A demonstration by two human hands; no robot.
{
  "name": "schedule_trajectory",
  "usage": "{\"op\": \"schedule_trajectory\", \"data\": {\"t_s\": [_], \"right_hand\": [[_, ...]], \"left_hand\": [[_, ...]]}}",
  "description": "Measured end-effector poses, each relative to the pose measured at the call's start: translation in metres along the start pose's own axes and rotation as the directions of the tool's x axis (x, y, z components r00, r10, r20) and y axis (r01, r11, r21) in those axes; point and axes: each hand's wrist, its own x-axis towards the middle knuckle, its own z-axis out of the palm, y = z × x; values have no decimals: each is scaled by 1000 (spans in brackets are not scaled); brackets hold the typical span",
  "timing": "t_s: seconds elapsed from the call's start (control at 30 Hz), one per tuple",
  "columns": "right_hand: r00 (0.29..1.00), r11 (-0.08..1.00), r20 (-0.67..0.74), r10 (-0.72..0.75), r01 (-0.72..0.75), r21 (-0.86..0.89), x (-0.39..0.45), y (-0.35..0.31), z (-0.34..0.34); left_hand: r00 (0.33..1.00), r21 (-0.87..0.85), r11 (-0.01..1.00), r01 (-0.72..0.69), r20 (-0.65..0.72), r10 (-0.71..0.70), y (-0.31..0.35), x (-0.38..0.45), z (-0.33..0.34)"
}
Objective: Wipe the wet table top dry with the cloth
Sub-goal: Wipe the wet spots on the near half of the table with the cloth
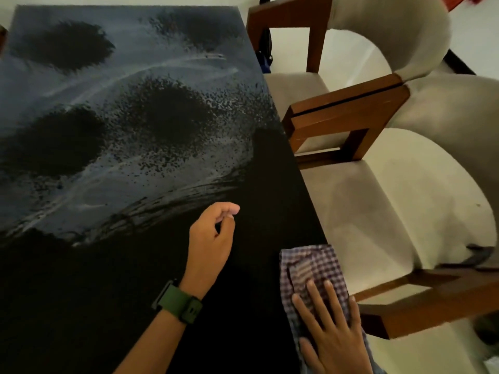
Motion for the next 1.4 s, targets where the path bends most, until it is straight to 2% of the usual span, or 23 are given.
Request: {"op": "schedule_trajectory", "data": {"t_s": [0.1, 0.3, 0.4, 0.47, 0.6, 0.7, 0.77, 0.83, 0.97, 1.07, 1.13, 1.2, 1.27, 1.33, 1.4], "right_hand": [[998, 998, 16, -60, 60, -27, 72, 21, -14], [999, 994, 36, 14, -18, 107, 301, 44, -35], [994, 991, 81, 76, -84, 104, 360, 23, -52], [996, 994, 76, 46, -54, 99, 343, -5, -50], [974, 971, 14, -226, 224, 84, 200, -70, -21], [950, 944, -5, -313, 312, 105, 113, -68, -9], [943, 941, -2, -332, 332, 61, 123, -50, -11], [958, 959, -36, -284, 284, 4, 170, -33, -19], [1000, 997, -2, 3, -3, 83, 313, 0, -37], [992, 983, 51, 115, -121, 136, 392, -16, -60], [997, 991, 34, 66, -69, 115, 400, -61, -58], [993, 990, 13, -117, 116, 84, 362, -114, -48], [955, 950, 10, -297, 294, 104, 298, -151, -32], [914, 911, 28, -405, 400, 102, 237, -153, -22], [931, 928, 20, -365, 362, 84, 206, -123, -20]], "left_hand": [[1000, 38, 999, -11, 12, 11, -2, -3, 3], [997, 67, 998, 19, -75, -14, -6, -10, -8], [992, 75, 997, 6, -125, 4, -7, -14, -18], [990, 72, 997, 24, -139, -14, -6, -16, -23], [988, 20, 1000, 13, -154, -9, -2, -14, -24], [986, 89, 995, -36, -158, 50, -1, -8, -24], [986, 95, 995, -39, -160, 54, -3, -4, -28], [986, 74, 997, -18, -167, 31, -7, -4, -34], [979, 101, 994, 42, -202, -21, -22, -14, -48], [971, 89, 993, 75, -235, -52, -35, -23, -59], [962, 65, 994, 86, -266, -65, -38, -22, -65], [957, 43, 995, 88, -281, -73, -36, -19, -70], [959, 53, 996, 66, -278, -49, -31, -12, -74], [963, 84, 996, 27, -269, -3, -26, -4, -76], [965, 87, 996, 10, -262, 13, -25, 4, -80]]}}
